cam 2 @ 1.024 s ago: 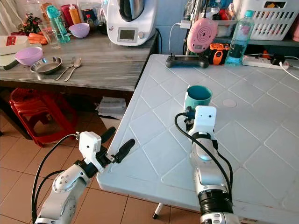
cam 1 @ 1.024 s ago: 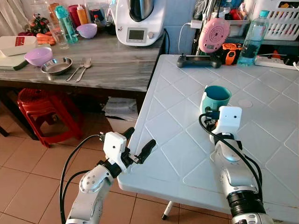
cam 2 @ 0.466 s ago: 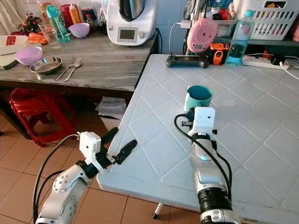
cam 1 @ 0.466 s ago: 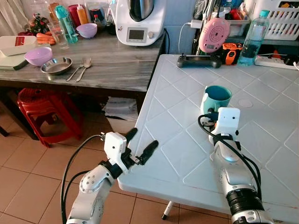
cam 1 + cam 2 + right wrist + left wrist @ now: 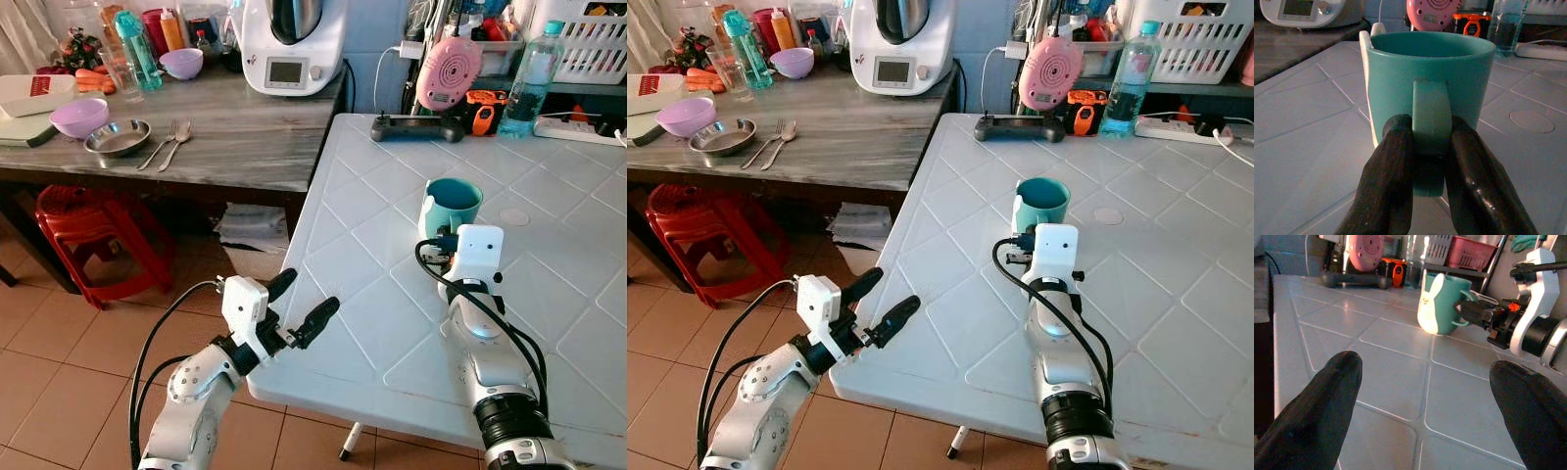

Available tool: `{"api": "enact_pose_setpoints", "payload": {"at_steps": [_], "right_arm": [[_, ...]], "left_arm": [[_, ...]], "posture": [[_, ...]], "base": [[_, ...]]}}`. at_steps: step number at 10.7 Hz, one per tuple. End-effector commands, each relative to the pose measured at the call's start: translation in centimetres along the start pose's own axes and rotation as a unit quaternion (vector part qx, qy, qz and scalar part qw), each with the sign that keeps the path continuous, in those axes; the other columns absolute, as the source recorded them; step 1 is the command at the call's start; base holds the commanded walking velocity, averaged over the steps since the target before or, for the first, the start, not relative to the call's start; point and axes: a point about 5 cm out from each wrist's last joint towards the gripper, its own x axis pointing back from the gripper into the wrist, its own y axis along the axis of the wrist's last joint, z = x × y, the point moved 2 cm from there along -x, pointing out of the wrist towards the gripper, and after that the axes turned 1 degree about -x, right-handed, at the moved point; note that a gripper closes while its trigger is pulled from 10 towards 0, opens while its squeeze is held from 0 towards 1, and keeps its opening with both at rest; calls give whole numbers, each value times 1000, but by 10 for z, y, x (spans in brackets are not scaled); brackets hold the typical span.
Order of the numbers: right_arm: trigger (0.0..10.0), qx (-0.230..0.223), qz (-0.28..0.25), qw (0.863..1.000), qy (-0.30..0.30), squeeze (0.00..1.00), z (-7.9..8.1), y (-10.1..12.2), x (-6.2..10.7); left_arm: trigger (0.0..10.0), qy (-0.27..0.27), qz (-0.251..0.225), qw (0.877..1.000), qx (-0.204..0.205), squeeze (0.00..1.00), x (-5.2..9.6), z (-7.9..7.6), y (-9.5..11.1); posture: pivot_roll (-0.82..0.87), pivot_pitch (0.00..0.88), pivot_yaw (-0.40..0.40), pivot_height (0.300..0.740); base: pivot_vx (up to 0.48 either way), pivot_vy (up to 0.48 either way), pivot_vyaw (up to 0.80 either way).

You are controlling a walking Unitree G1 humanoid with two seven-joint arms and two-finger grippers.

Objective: Setting the table

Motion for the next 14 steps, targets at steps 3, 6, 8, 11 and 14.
{"api": "enact_pose_setpoints", "payload": {"at_steps": [3, 6, 8, 11, 14], "right_arm": [[0, -18, -37, 999, 1, 0, -1, 17, 1], [10000, -36, -85, 996, 16, 0, -3, 33, 26], [10000, -43, -64, 997, 12, 0, -8, 25, 41], [10000, -38, -47, 998, 13, 0, -10, 20, 48], [10000, -33, -46, 998, 15, 0, -12, 20, 47]], "left_arm": [[10000, 66, 9, 997, -47, 0, 2, 21, 4], [10000, 211, 23, 973, -95, 0, 4, 62, 12], [10000, 217, 21, 971, -94, 0, 1, 68, 13], [10000, 204, 18, 974, -102, 0, -7, 64, 12], [10000, 216, 15, 971, -100, 0, -2, 68, 12]], "posture": [[60, 22, 65, 740], [54, 6, 63, 740], [38, 0, 67, 740], [33, 0, 72, 740], [44, 0, 73, 740]], "base": [[0, 0, 0], [0, 0, 0], [0, 0, 0], [0, 245, -742], [0, 396, -565]]}}
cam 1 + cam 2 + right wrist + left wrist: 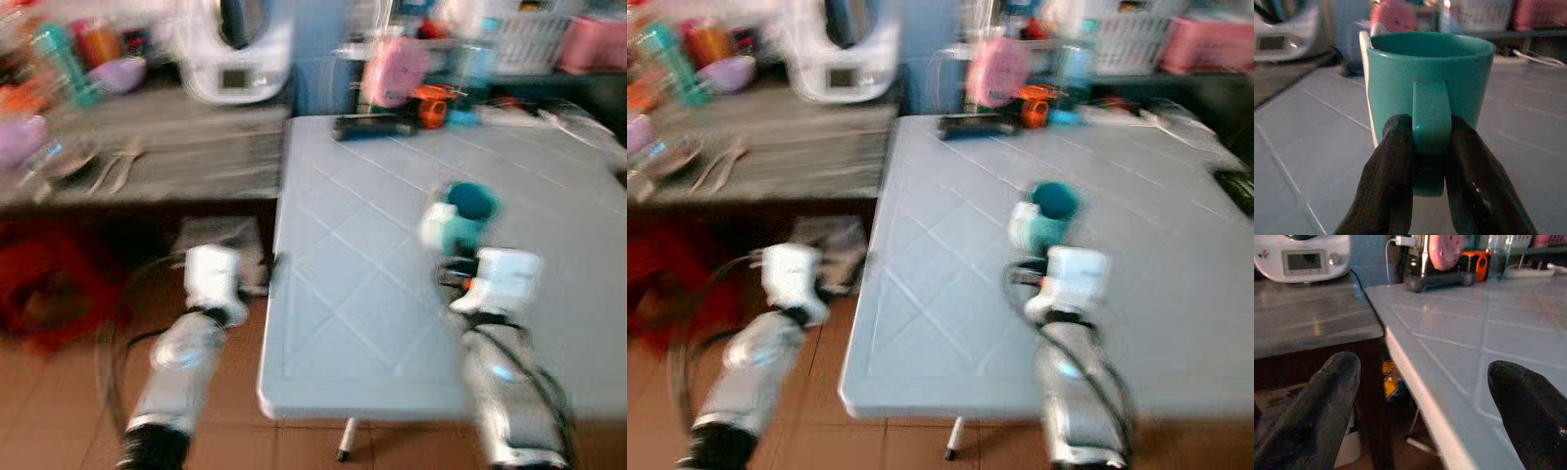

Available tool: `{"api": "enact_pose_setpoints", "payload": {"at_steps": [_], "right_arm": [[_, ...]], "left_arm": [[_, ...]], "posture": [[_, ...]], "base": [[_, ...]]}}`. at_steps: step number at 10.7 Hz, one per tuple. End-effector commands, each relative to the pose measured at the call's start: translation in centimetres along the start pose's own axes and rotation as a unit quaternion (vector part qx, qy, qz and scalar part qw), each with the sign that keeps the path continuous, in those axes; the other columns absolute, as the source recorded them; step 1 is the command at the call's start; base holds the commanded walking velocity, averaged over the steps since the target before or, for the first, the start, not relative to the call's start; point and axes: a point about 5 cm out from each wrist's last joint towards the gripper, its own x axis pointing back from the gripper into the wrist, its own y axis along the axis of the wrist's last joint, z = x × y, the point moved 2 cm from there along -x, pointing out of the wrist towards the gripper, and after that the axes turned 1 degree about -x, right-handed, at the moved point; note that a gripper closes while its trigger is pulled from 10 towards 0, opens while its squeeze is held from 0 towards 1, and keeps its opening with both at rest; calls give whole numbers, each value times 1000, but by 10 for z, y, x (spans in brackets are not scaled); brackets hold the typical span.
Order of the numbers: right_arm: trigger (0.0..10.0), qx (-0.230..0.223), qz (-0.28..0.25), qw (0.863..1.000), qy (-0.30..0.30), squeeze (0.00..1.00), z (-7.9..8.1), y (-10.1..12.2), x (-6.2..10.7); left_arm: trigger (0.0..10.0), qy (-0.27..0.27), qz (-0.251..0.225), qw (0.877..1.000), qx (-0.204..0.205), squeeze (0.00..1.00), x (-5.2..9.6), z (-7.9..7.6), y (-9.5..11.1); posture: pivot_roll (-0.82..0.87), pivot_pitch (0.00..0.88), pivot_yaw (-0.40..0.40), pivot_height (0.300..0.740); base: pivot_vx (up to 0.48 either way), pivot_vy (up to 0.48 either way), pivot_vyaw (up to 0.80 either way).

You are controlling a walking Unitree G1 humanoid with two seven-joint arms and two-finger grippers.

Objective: Setting the table

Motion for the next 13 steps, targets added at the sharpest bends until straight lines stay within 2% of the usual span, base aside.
{"api": "enact_pose_setpoints", "payload": {"at_steps": [1, 7, 9, 13], "right_arm": [[10000, 6, -7, 1000, -10, 0, -7, 5, -1], [10000, 18, -8, 1000, -2, 0, -3, 4, 0], [10000, 20, -6, 1000, -6, 0, -2, 3, 1], [10000, 21, -6, 1000, -11, 0, -5, 4, 1]], "left_arm": [[10000, -10, -1, 1000, 1, 0, -2, -8, -1], [10000, -13, -1, 1000, -3, 0, -2, -9, -1], [10000, -13, 0, 1000, -4, 0, -2, -9, -2], [10000, -13, 3, 1000, -5, 0, -2, -11, -3]], "posture": [[48, 0, 72, 740], [49, 0, 87, 740], [48, 4, 85, 740], [43, 8, 88, 740]], "base": [[0, 405, -463], [0, 403, 0], [0, 403, 656], [0, 406, 0]]}}
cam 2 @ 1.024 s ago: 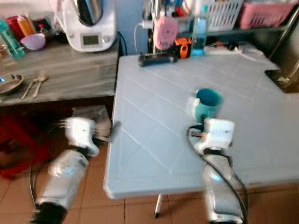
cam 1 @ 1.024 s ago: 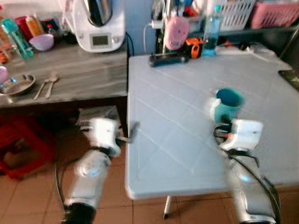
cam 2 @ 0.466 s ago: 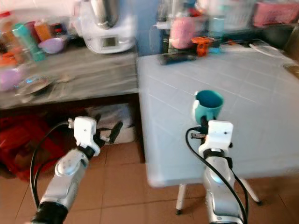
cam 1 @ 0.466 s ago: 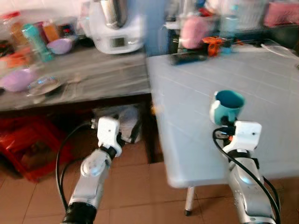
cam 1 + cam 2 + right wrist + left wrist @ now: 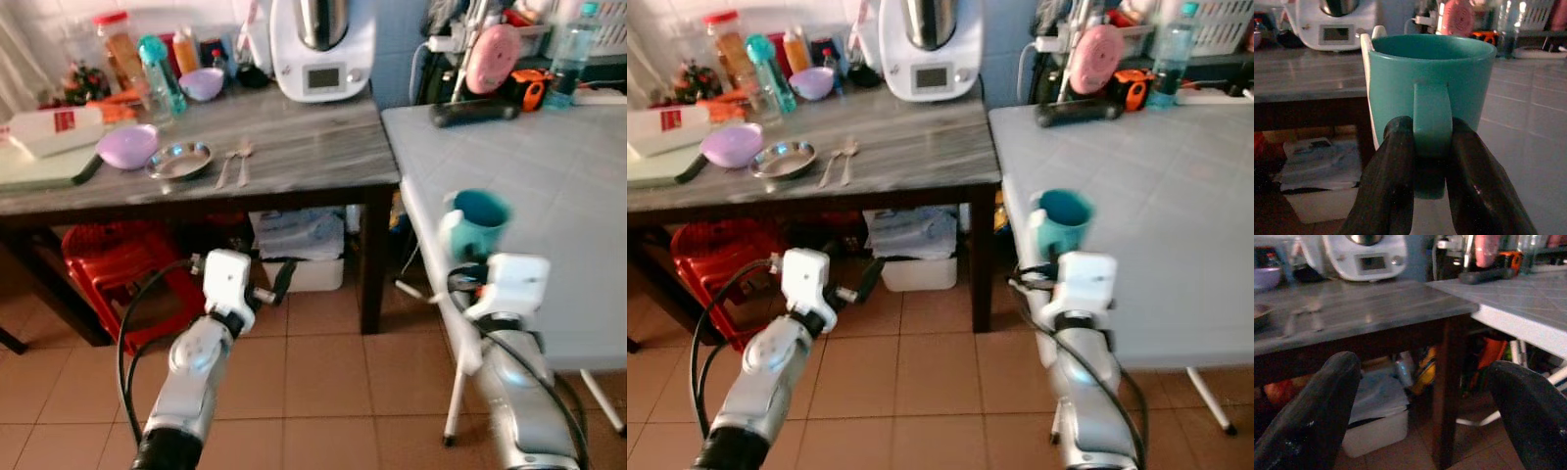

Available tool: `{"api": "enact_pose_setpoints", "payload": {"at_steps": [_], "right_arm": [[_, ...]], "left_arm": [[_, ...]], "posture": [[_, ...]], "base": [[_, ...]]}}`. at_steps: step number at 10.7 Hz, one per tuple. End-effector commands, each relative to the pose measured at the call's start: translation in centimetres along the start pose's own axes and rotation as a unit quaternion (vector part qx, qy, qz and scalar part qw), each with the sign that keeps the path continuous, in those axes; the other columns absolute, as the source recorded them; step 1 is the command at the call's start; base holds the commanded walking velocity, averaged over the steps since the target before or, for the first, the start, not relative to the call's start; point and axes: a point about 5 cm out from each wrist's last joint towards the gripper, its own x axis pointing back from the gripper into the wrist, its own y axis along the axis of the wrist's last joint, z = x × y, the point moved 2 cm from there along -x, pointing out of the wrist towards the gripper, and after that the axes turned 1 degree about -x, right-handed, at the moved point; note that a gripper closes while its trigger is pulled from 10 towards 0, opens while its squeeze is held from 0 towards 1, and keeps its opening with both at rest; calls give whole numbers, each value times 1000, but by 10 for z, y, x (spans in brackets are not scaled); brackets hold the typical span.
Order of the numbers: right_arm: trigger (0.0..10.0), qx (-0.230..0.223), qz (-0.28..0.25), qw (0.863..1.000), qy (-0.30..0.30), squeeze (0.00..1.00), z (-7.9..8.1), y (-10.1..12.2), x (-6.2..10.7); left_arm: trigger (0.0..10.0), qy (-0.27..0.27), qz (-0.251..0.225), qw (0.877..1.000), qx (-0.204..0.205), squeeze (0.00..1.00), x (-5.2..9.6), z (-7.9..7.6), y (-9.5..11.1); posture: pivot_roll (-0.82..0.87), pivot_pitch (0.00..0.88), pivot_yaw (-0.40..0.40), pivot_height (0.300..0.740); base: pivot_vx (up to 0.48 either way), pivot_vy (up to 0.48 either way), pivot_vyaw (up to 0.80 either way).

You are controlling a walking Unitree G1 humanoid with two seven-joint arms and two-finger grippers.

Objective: Setting the table

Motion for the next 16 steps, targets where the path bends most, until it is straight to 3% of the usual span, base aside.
{"api": "enact_pose_setpoints", "payload": {"at_steps": [1, 6, 10, 13, 16], "right_arm": [[10000, -9, -19, 1000, 21, 0, 15, 10, -2], [10000, -6, -17, 1000, 18, 0, 14, 8, -1], [10000, -7, -17, 1000, 21, 0, 15, 8, 0], [10000, -6, -17, 1000, 19, 0, 14, 8, 0], [10000, -3, -18, 1000, 15, 0, 11, 8, 2]], "left_arm": [[10000, 16, 7, 1000, -11, 0, 5, 12, -2], [10000, 17, 10, 1000, -14, 0, 4, 10, -3], [10000, 30, 11, 999, -20, 0, 5, 14, -4], [10000, 34, 8, 999, -30, 0, 5, 15, -3], [10000, -16, -13, 1000, -2, 0, 5, 6, 4]], "posture": [[42, 7, 89, 740], [40, 12, 88, 740], [41, 12, 87, 740], [39, 9, 89, 740], [35, 3, 90, 740]], "base": [[0, 405, 0], [0, 404, 0], [0, 420, 527], [0, 320, 0], [0, 0, 0]]}}
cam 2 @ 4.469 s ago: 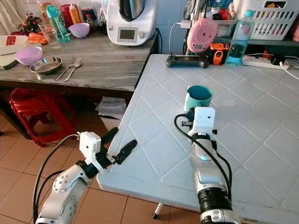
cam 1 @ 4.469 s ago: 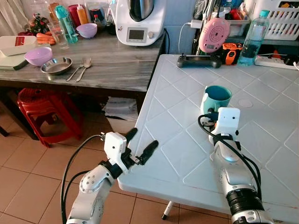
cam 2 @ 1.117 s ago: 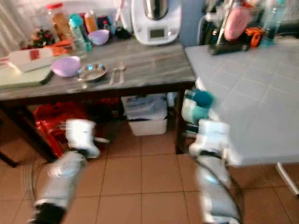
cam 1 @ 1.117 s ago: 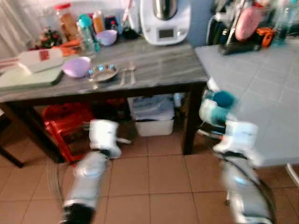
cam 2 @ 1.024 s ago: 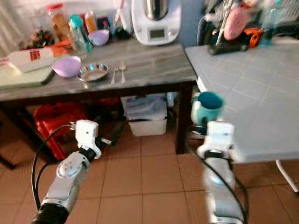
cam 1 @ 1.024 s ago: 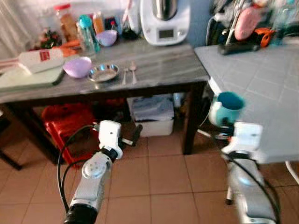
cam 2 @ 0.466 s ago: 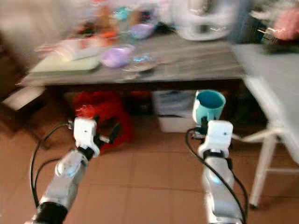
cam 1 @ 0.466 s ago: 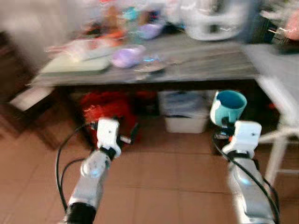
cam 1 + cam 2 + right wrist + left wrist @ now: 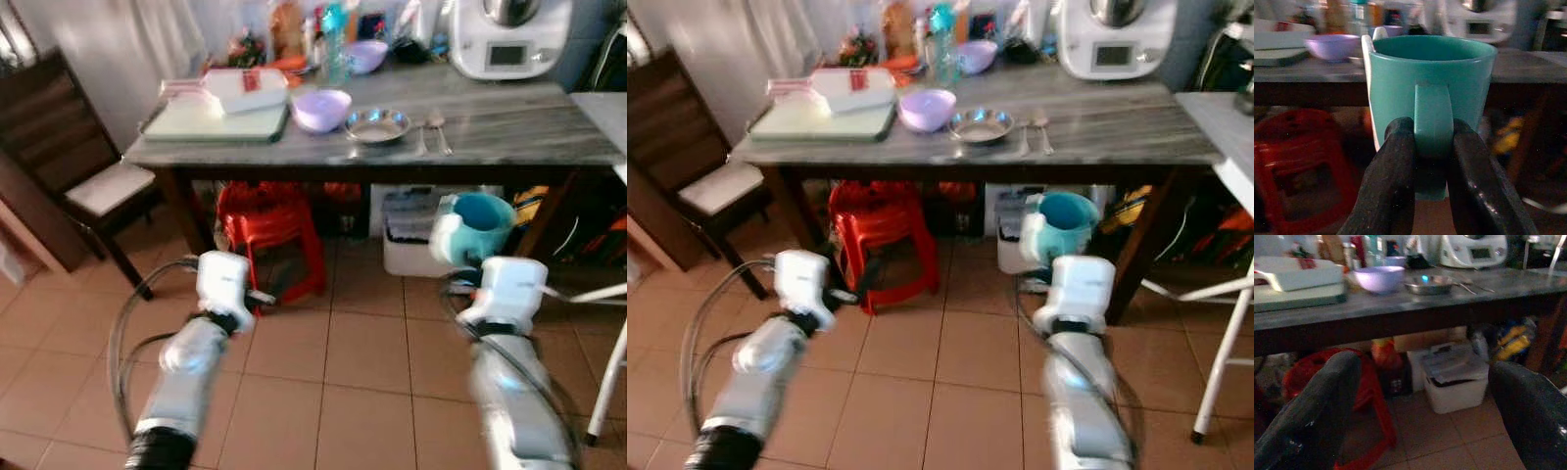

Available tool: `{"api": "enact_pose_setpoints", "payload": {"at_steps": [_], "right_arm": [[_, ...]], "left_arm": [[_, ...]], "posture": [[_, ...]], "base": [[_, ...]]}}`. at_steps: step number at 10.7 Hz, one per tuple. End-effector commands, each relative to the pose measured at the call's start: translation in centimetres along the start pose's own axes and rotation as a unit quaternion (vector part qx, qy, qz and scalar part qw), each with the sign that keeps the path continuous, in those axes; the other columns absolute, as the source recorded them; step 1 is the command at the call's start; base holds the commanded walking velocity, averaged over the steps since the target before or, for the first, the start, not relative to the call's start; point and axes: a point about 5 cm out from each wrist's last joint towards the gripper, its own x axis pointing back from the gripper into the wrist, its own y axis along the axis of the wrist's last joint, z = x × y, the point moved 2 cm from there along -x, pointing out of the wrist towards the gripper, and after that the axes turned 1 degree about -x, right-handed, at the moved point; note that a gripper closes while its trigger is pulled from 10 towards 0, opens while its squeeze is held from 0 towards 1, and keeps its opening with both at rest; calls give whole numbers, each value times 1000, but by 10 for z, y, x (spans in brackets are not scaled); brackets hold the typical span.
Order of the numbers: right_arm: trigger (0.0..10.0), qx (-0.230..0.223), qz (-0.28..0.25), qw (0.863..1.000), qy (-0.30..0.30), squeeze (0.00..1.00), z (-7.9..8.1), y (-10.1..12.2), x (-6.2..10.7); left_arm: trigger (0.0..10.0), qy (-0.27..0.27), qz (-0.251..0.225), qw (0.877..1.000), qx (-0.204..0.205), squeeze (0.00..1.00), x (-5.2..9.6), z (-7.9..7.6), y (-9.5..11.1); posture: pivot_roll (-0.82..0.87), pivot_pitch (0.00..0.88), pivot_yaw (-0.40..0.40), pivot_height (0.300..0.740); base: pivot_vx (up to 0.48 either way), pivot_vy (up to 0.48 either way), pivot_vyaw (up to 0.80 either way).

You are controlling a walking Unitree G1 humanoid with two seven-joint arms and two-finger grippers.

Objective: Setting the table

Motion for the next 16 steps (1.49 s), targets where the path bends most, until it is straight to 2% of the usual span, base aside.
{"api": "enact_pose_setpoints", "payload": {"at_steps": [1, 8, 16], "right_arm": [[10000, 3, -19, 1000, -3, 0, -4, 9, -1], [10000, 5, -23, 1000, -2, 0, -6, 11, 2], [10000, 17, -49, 998, -20, 0, -15, 25, 2]], "left_arm": [[10000, -9, -8, 1000, 4, 0, -1, -2, 4], [10000, -27, -10, 999, 29, 0, 3, -8, 3], [10000, -51, -8, 998, 45, 0, 9, -21, 4]], "posture": [[34, 3, 89, 740], [34, 4, 88, 740], [24, 5, 83, 740]], "base": [[0, 0, 0], [267, 0, 0], [412, 0, 0]]}}
